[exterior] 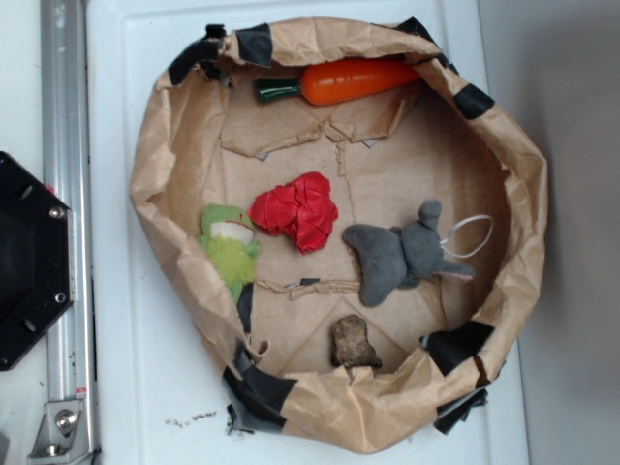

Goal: Grab the rock.

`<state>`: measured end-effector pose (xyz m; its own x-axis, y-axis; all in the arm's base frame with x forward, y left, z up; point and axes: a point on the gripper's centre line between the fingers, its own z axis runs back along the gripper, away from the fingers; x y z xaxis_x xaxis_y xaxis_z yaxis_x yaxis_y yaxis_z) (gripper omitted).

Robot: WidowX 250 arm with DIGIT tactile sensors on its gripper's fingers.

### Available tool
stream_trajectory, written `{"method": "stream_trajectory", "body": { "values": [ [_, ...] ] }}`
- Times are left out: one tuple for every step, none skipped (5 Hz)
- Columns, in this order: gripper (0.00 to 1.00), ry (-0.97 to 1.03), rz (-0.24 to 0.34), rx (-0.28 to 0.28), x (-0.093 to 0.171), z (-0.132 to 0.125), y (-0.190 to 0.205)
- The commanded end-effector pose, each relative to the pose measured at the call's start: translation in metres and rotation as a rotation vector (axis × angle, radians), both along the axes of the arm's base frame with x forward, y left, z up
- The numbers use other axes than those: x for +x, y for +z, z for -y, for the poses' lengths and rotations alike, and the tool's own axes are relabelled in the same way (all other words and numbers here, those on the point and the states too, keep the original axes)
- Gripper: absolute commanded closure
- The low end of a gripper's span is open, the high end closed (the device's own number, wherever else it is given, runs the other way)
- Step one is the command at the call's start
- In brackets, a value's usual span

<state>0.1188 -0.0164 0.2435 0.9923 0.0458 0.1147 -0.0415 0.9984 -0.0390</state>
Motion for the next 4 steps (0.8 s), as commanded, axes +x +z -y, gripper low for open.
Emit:
{"method": "stream_trajectory", "body": {
  "values": [
    [0.0,0.0,0.0,0.0,0.0,0.0,0.0],
    [0.0,0.223,-0.026,0.043,0.05,-0.012,-0.018],
    [0.0,0.427,-0.082,0.026,0.096,-0.024,-0.03],
    [0.0,0.679,-0.061,0.074,0.126,-0.034,-0.056]
  ]
}}
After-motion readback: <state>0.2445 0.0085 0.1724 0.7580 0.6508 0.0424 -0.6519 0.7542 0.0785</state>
